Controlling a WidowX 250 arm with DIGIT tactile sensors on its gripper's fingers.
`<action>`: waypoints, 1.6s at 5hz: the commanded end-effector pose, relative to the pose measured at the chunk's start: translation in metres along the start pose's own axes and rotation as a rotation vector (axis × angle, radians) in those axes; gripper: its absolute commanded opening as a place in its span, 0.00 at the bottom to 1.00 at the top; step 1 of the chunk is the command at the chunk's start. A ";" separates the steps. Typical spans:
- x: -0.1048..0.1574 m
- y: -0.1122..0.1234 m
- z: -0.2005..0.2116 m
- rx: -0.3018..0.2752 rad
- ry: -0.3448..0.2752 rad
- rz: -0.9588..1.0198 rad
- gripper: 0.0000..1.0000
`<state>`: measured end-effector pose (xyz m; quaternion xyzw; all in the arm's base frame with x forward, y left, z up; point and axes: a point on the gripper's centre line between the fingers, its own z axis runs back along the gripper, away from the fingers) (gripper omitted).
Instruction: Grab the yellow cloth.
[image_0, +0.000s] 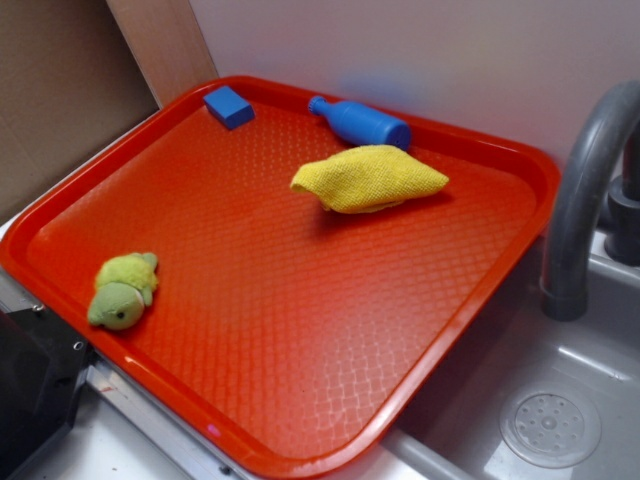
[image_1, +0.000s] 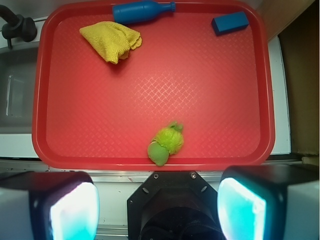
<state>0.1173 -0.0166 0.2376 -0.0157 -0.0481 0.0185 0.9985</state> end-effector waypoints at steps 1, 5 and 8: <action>0.000 0.000 0.000 0.000 0.000 0.000 1.00; 0.154 -0.101 -0.116 -0.070 -0.358 -0.518 1.00; 0.148 -0.070 -0.163 -0.101 -0.094 -0.588 1.00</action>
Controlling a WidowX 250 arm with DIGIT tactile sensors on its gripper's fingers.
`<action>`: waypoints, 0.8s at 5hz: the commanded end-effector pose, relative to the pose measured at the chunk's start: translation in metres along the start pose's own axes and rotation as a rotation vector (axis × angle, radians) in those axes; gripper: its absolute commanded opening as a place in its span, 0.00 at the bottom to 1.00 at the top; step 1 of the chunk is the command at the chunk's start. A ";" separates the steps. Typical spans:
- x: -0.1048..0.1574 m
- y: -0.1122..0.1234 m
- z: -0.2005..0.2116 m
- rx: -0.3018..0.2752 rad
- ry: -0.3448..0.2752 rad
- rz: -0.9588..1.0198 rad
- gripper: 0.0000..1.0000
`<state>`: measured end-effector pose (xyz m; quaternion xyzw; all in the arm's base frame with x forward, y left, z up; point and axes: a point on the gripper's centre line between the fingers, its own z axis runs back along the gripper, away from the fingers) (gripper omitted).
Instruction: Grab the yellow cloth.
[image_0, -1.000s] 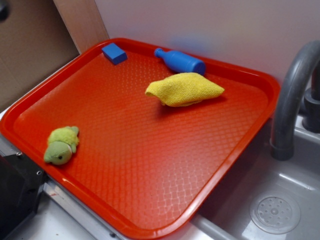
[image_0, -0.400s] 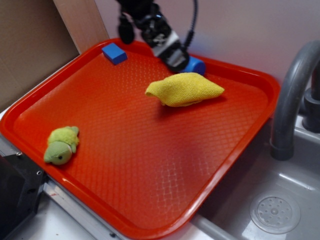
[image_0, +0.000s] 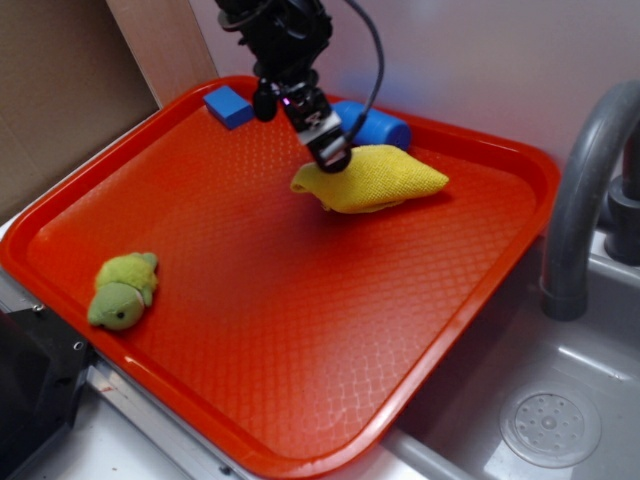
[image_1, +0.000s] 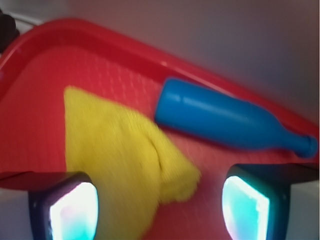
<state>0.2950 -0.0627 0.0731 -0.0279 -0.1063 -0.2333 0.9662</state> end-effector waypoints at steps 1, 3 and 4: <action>0.006 -0.046 0.013 -0.111 0.087 -0.090 1.00; 0.018 -0.049 0.005 -0.057 0.095 -0.059 1.00; 0.018 -0.049 0.005 -0.057 0.095 -0.059 1.00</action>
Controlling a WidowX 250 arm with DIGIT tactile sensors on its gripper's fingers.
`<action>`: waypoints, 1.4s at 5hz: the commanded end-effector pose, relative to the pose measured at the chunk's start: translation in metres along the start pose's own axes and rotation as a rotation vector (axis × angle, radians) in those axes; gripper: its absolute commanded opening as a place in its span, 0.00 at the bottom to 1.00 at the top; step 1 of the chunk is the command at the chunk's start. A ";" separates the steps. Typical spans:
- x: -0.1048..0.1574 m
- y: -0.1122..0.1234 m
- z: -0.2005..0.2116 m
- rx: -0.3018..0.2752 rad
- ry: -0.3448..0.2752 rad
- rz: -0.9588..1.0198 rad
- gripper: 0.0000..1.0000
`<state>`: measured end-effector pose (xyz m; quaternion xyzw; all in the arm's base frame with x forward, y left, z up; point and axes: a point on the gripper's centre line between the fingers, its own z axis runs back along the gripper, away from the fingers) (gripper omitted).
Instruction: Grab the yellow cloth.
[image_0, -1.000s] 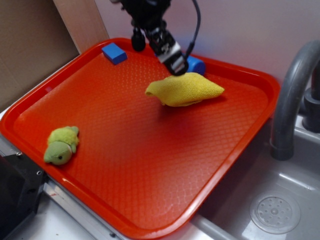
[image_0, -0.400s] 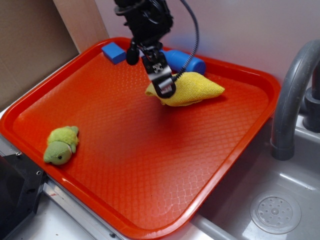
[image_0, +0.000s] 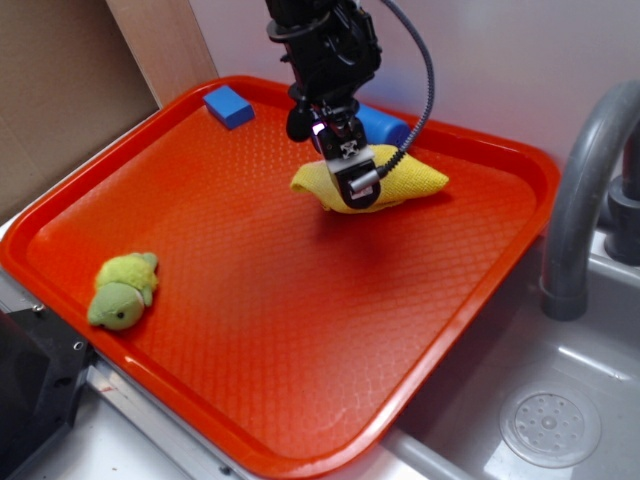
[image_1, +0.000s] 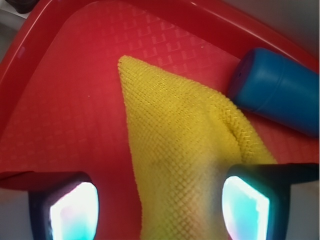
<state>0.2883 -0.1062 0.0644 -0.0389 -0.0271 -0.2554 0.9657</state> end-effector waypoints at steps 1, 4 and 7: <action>0.004 -0.008 0.018 0.009 -0.053 -0.024 1.00; 0.005 0.003 -0.008 0.003 -0.028 0.029 0.00; -0.058 0.009 0.130 -0.001 -0.021 0.496 0.00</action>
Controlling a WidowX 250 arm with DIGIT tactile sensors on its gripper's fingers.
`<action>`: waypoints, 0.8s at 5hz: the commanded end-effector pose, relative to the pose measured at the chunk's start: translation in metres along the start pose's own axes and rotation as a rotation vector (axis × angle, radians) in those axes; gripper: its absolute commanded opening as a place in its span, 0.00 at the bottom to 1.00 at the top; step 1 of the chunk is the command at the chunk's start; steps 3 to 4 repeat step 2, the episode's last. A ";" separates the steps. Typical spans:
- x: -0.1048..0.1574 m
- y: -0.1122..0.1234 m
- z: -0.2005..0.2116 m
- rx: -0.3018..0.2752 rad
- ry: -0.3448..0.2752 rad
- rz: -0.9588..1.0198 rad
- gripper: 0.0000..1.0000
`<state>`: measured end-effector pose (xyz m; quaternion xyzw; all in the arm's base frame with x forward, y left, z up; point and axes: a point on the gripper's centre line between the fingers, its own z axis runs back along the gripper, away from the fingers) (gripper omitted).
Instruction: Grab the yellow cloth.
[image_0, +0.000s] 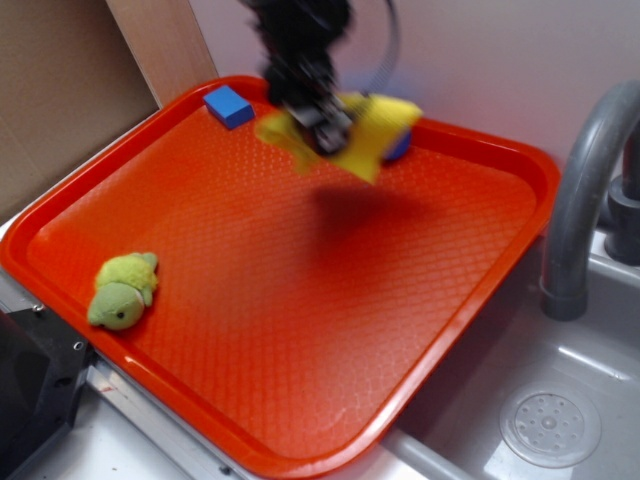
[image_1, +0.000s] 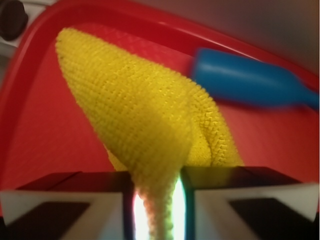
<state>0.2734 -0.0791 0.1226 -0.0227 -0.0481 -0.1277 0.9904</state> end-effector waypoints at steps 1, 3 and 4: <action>-0.080 0.026 0.120 0.076 0.032 0.474 0.00; -0.098 0.047 0.111 0.075 0.049 0.518 0.00; -0.098 0.047 0.111 0.075 0.049 0.518 0.00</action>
